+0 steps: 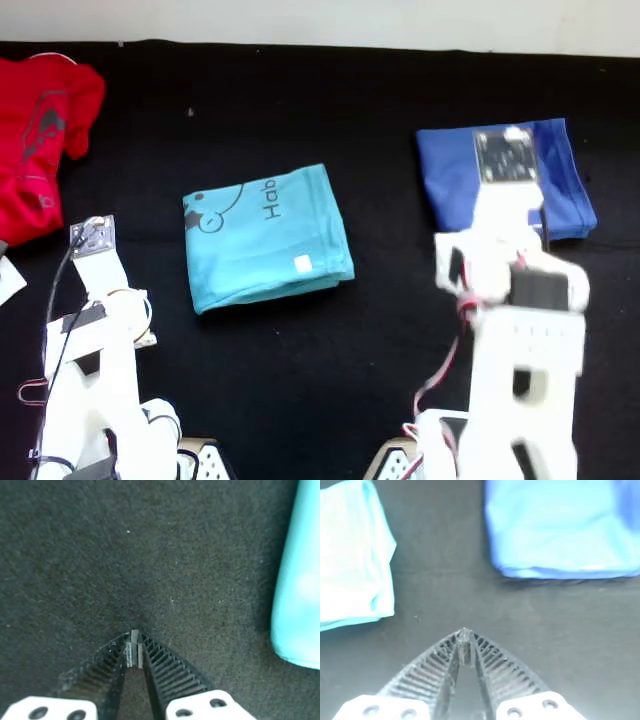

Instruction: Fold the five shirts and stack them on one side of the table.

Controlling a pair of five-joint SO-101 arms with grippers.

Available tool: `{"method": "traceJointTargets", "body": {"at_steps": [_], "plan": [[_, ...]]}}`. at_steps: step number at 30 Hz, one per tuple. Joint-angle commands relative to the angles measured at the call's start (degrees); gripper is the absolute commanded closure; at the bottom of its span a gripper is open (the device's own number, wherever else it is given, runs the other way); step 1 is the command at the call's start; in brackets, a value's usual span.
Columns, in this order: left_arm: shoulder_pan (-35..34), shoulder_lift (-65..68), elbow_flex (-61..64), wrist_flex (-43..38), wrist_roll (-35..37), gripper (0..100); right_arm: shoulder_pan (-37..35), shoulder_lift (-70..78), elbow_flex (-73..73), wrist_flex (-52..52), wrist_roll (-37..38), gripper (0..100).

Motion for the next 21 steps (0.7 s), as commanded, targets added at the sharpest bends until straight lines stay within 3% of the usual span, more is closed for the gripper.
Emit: {"method": "traceJointTargets", "body": {"at_steps": [1,6,11,16,21], "plan": [[0.66,-0.31,0.04,-1.85,0.0,99,-5.58,16.84,-10.77,2.42,-2.11,93.0],[0.66,-0.31,0.04,-1.85,0.0,99,-13.93,36.7,-28.53,10.51,-10.81,73.3],[0.66,-0.31,0.13,-1.85,0.0,99,-20.18,51.91,-46.29,12.53,-26.11,67.3],[0.66,-0.22,0.13,-1.85,-0.7,99,-26.77,64.4,-60.79,14.9,-26.73,61.8],[0.66,-0.22,0.22,-1.85,-2.99,99,-28.09,75.3,-72.92,15.25,-26.73,61.1]]}}
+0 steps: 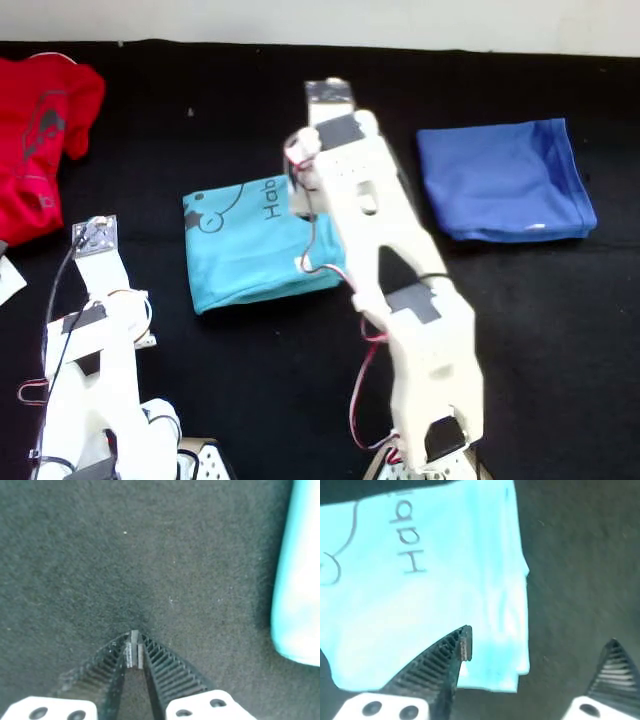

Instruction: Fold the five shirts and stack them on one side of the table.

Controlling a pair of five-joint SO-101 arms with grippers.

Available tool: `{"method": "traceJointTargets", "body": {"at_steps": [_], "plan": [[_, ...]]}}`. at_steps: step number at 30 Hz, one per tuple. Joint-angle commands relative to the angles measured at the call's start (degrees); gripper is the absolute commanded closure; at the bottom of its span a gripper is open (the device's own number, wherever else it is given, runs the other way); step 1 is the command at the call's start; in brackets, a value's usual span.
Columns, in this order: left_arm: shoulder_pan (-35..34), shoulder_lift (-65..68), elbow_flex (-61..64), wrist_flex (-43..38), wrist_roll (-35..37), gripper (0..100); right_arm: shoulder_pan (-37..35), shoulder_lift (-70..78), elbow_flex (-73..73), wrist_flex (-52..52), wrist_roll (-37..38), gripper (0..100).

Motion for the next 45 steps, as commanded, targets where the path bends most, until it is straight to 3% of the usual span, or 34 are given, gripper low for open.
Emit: {"method": "traceJointTargets", "body": {"at_steps": [1,14,16,20,31,34,40,45], "plan": [[0.66,-0.22,0.04,-1.49,-0.97,99,-1.1,5.58,-9.45,0.57,-0.7,61.1],[0.75,-0.22,0.04,-1.49,-0.88,99,-3.65,26.15,-19.12,0.66,-0.7,61.7],[0.75,-0.22,0.04,-1.49,-0.88,99,-3.47,27.82,-19.12,2.68,-0.7,68.7],[0.75,-0.22,0.04,-1.49,-0.88,99,-2.15,29.23,-19.12,5.58,0.35,99.6],[0.75,-0.22,0.04,-1.49,-0.88,99,8.75,27.91,-23.78,9.36,10.02,99.2],[0.75,-0.22,0.04,-1.49,-0.97,99,12.53,21.85,-23.43,9.36,10.81,99.2],[0.75,-0.22,0.04,-1.49,-0.97,99,19.21,1.98,-11.82,9.27,20.22,99.2],[0.75,-0.22,0.04,-1.49,-1.05,99,29.14,-6.73,-3.56,9.1,28.57,99.2]]}}
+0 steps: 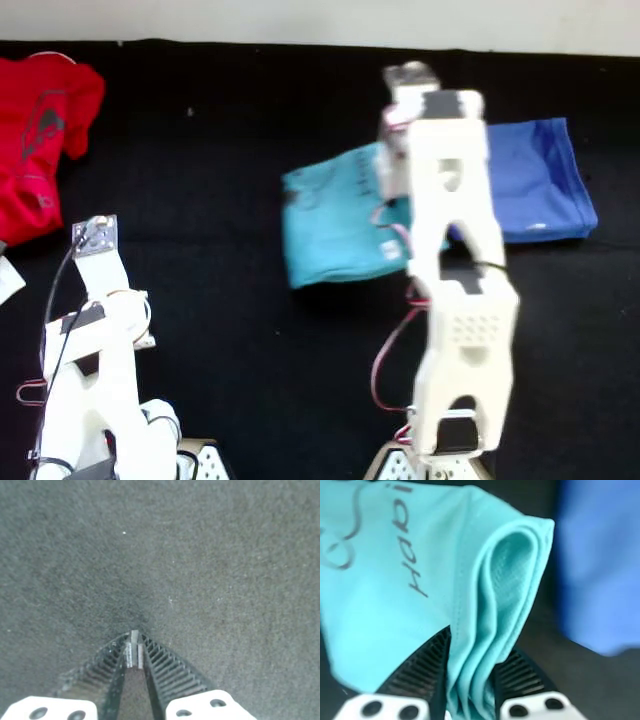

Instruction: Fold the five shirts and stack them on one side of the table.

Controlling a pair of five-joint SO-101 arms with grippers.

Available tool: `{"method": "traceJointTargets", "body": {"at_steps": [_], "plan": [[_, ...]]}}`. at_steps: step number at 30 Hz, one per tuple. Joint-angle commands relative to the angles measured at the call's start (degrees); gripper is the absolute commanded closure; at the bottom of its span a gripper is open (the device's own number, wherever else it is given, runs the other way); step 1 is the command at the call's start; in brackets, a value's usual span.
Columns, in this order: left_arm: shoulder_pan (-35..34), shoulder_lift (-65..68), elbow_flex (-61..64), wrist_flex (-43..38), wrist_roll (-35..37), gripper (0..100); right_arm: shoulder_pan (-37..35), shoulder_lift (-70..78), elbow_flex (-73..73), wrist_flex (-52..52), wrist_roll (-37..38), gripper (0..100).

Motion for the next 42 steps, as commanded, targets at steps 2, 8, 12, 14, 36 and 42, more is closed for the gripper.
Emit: {"method": "traceJointTargets", "body": {"at_steps": [2,8,12,14,36,42], "plan": [[0.75,-0.22,0.04,-1.49,-0.79,99,10.86,-5.93,2.51,0.04,7.91,99.2],[0.75,-0.22,0.04,-1.49,-0.79,99,18.24,5.67,2.42,-11.12,14.86,99.2],[0.75,-0.22,0.04,-1.49,-0.79,99,17.27,10.86,2.33,-11.03,16.35,99.2],[0.75,-0.22,0.04,-1.49,-0.79,99,16.04,10.33,1.89,-7.78,16.35,99.2],[0.75,-0.22,0.04,-1.49,-0.79,99,22.9,-0.22,-16.04,-12.0,28.84,99.0],[0.75,-0.22,0.04,-1.49,-0.79,99,25.1,10.77,-15.78,-21.76,29.54,99.0]]}}
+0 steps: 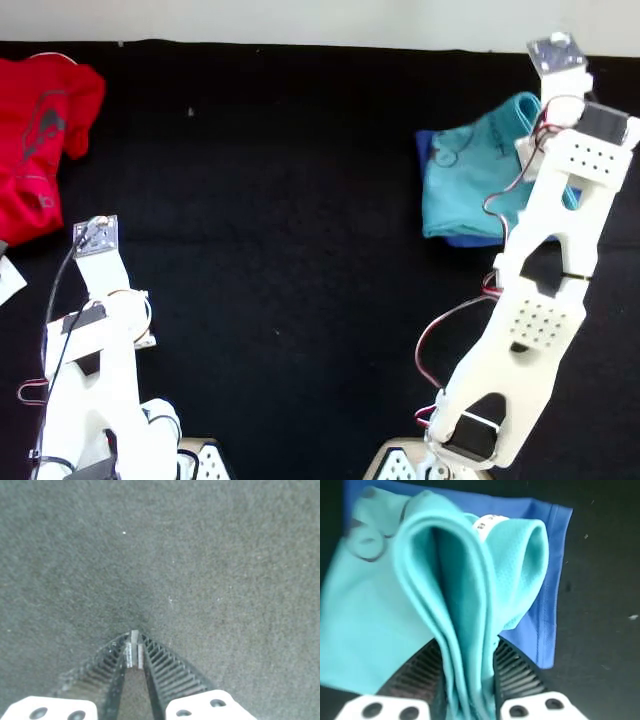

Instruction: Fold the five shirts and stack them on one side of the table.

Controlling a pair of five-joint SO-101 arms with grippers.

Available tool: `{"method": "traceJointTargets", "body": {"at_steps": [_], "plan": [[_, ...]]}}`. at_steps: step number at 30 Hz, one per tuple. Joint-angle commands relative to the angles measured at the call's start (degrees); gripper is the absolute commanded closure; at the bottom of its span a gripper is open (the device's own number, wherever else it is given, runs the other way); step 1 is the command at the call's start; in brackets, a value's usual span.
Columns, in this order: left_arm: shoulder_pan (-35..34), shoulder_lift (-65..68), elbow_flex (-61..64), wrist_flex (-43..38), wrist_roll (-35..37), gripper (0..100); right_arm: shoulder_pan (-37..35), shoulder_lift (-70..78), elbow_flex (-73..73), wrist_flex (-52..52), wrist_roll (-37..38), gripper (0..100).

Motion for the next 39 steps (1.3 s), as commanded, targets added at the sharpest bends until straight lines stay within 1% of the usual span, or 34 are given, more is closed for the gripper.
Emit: {"method": "traceJointTargets", "body": {"at_steps": [1,5,10,12,13,17,20,23,28,29,30,32,34,37,39], "plan": [[0.75,-0.22,0.04,-1.49,-0.79,99,1.36,3.56,-2.07,-7.08,1.14,99.0],[0.75,-0.22,0.04,-1.49,-0.79,99,2.07,8.22,-5.93,-12.44,1.05,98.9],[0.75,-0.22,0.04,-1.49,-0.79,99,2.07,11.74,-7.43,-12.79,1.05,98.8],[0.75,-0.22,0.04,-1.49,-0.79,99,2.15,12.0,-7.34,-12.09,0.97,96.4],[0.75,-0.22,0.04,-1.49,-0.79,99,2.33,12.0,-7.43,-11.03,0.18,93.0],[0.75,-0.22,0.04,-1.49,-0.79,99,2.77,11.65,-9.27,-9.36,-8.62,77.5],[0.75,-0.22,0.04,-1.49,-0.79,99,2.86,10.33,-14.29,-6.9,-13.98,76.2],[0.75,-0.22,0.04,-1.49,-0.79,99,1.63,8.48,-20.7,-3.91,-16.97,76.4],[0.75,-0.22,0.04,-1.49,-0.79,99,-1.63,6.37,-27.38,2.33,-17.14,77.2],[0.75,-0.22,0.04,-1.49,-0.79,99,-2.15,6.37,-27.38,3.74,-17.14,80.3],[0.75,-0.22,0.04,-1.49,-0.79,99,-2.51,6.37,-27.38,5.05,-17.14,85.7],[0.75,-0.22,0.04,-1.49,-0.79,99,-3.21,6.9,-27.3,6.64,-17.14,99.8],[0.75,-0.22,0.04,-1.49,-0.79,99,-3.56,8.57,-27.38,6.99,-17.14,96.0],[0.75,-0.22,0.04,-1.49,-0.79,99,-2.42,13.23,-27.38,4.44,-17.05,99.5],[0.75,-0.22,0.04,-1.49,-0.79,99,-0.48,17.71,-27.82,1.89,-16.97,99.1]]}}
